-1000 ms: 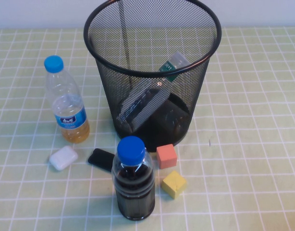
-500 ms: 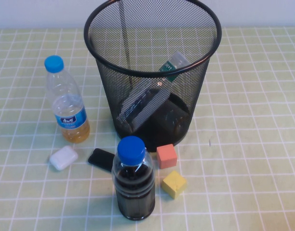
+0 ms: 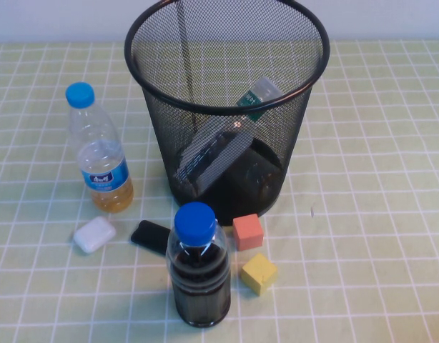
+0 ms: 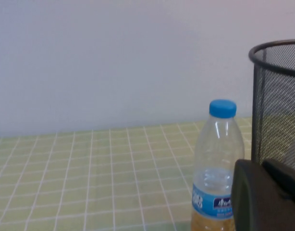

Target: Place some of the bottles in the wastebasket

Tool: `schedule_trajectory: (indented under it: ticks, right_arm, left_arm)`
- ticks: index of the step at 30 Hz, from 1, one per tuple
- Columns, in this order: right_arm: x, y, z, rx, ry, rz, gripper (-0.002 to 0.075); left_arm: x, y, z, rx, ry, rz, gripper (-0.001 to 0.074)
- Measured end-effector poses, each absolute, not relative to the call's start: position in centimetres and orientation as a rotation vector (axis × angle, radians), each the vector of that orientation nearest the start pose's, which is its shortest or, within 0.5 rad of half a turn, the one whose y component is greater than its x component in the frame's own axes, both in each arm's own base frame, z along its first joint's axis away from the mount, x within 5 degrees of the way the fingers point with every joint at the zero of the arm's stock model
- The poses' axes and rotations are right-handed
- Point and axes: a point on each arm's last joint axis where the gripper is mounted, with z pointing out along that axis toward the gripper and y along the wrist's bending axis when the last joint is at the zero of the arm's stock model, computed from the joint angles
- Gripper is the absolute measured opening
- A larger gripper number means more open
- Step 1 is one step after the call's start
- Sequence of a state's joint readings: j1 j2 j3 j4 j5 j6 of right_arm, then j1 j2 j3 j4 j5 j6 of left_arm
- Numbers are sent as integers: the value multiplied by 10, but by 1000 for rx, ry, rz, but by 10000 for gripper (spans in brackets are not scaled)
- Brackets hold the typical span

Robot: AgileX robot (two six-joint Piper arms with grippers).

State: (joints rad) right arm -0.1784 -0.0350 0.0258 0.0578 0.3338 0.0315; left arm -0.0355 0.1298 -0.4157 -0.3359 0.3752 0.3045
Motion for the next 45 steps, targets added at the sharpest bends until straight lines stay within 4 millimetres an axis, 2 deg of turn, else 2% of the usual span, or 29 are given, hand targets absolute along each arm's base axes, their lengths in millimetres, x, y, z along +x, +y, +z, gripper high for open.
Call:
schedule_trajectory:
  ticks: [8, 11, 18, 27, 45]
  right_arm:
    - [52, -8, 176, 225, 1794, -49, 0]
    - [52, -8, 176, 225, 1794, -49, 0]
    - [52, -8, 176, 225, 1796, -48, 0]
    - [52, -8, 176, 225, 1796, -48, 0]
    - [52, -8, 176, 225, 1796, -48, 0]
  left_arm:
    - [52, -8, 213, -12, 1633, -162, -4]
    - [56, -5, 191, -22, 1665, -132, -4]
    - [57, -3, 193, 102, 1622, 7, -4]
    - [53, -4, 173, 74, 1847, -47, -4]
    - [53, -4, 173, 71, 1850, -50, -4]
